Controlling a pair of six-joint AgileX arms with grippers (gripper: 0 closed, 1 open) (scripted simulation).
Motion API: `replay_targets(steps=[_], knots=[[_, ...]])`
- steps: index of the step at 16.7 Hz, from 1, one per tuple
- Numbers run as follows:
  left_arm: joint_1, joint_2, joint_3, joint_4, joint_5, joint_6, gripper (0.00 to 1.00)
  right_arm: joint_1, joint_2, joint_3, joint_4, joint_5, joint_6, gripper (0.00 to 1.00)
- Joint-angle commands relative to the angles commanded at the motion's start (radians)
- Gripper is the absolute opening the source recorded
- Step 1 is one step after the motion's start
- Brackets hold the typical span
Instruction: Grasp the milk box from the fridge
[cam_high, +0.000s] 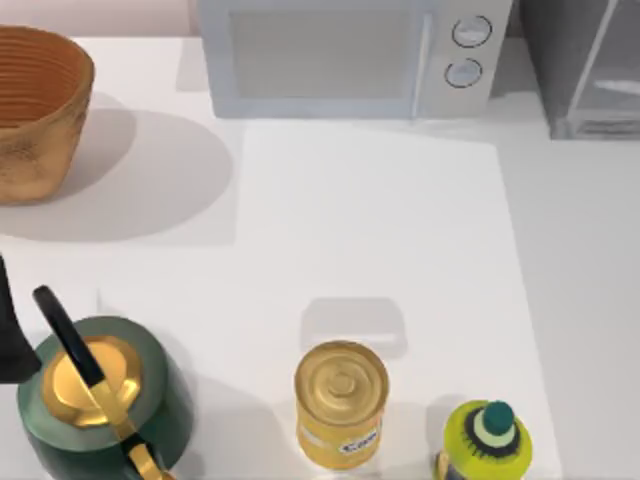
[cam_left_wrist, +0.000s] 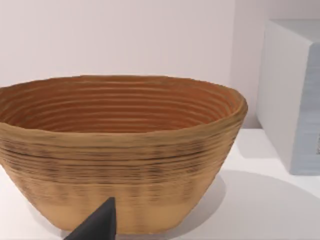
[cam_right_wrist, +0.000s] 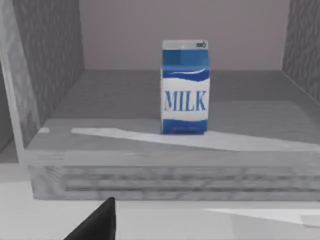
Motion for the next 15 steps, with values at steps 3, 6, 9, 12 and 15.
replay_targets(steps=[3,6,9,12,15], knots=[[0.000,0.000,0.000,0.000,0.000,0.000,1.00,-0.005,0.016,0.003,0.016,-0.005,0.000,1.00],[0.000,0.000,0.000,0.000,0.000,0.000,1.00,-0.001,0.014,-0.001,0.014,-0.004,0.000,1.00],[0.000,0.000,0.000,0.000,0.000,0.000,1.00,0.014,0.047,0.036,0.005,0.010,0.000,1.00],[0.000,0.000,0.000,0.000,0.000,0.000,1.00,0.059,0.144,0.165,-0.033,0.058,-0.001,1.00],[0.000,0.000,0.000,0.000,0.000,0.000,1.00,0.125,0.273,0.370,-0.101,0.130,-0.003,1.00]])
